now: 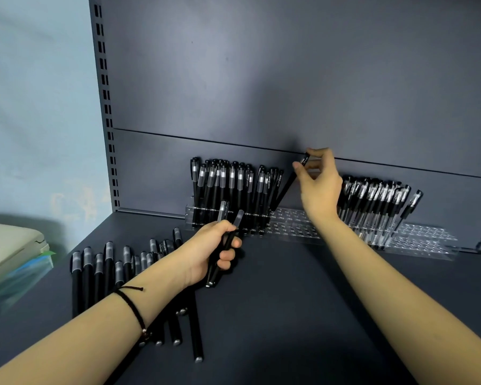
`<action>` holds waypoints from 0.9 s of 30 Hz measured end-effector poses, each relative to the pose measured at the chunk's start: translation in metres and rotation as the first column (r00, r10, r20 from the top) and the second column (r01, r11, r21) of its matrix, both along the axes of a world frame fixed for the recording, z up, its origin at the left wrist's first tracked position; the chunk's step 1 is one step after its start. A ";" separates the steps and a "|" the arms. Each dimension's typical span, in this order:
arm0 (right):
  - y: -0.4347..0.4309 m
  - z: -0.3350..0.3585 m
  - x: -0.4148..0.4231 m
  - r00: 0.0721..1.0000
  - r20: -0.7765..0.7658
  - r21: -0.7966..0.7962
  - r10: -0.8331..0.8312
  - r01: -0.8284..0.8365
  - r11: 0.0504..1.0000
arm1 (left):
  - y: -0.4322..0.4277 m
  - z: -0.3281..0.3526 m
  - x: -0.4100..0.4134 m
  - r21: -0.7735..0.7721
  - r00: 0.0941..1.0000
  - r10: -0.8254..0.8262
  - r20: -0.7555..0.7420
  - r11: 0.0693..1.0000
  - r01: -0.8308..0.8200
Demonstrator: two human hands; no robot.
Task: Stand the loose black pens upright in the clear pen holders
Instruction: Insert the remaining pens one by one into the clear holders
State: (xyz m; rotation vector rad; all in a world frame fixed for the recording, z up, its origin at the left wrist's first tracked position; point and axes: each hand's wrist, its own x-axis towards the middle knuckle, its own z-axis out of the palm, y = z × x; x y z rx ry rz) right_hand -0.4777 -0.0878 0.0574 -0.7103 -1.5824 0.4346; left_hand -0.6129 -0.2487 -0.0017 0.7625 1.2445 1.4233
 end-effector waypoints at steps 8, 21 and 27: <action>-0.001 -0.018 -0.003 0.949 0.298 -0.072 0.102 -0.084 0.994 | 0.001 -0.004 0.000 0.051 0.999 0.003 0.044 0.999 -0.006; -0.062 -0.016 -0.013 0.780 0.164 -0.417 0.604 -0.500 0.759 | -0.002 0.000 0.002 0.240 1.000 0.006 -0.015 0.971 -0.002; -0.069 -0.016 -0.009 0.747 0.007 -0.505 0.665 -0.571 0.647 | -0.003 0.000 0.007 0.206 0.994 0.000 -0.113 0.978 0.023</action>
